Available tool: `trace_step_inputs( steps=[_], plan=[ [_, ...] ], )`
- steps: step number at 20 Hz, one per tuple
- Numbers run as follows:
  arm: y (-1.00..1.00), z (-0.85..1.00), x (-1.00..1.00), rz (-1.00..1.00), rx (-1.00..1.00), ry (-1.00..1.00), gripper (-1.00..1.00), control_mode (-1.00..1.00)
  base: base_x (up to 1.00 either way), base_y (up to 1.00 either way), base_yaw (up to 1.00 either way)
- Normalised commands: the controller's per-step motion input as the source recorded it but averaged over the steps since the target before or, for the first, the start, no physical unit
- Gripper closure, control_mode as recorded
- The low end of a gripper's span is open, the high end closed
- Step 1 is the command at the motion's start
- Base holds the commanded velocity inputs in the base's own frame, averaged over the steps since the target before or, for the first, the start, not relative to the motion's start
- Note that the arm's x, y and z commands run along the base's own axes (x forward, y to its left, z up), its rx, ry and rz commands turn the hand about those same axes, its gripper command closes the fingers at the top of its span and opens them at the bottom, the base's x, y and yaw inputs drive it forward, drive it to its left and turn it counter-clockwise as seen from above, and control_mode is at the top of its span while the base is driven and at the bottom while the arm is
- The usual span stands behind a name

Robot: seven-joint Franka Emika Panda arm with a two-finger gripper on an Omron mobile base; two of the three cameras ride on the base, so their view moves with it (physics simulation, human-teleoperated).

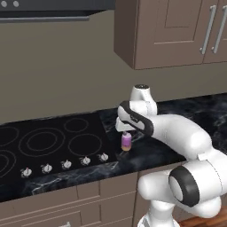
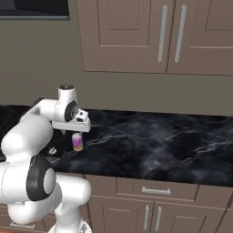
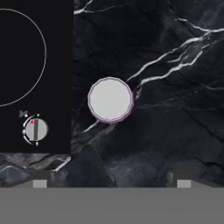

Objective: Four empty soda cans are scattered around the kitchen. Gather all the cans and cluster them next to the stove for recycling.

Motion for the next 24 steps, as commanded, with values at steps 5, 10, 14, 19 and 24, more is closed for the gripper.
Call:
trace_step_inputs(
  steps=[5,10,14,19,24],
  plan=[
    [-0.05,0.45,-0.32,-0.03,0.01,0.00,-1.00,-1.00,0.00,0.00,0.00],
    [-0.11,0.32,-0.38,-0.06,0.00,-0.06,-1.00,-1.00,0.00,0.00,0.00],
    [-0.11,0.21,-0.35,-0.08,0.00,-0.11,-1.00,-1.00,0.00,0.00,0.00],
    [-0.12,0.21,-0.36,-0.08,0.00,-0.10,-1.00,-1.00,0.00,0.00,0.00],
    [-0.14,0.34,-0.34,-0.08,0.01,-0.03,-1.00,-1.00,0.00,0.00,0.00]
  ],
)
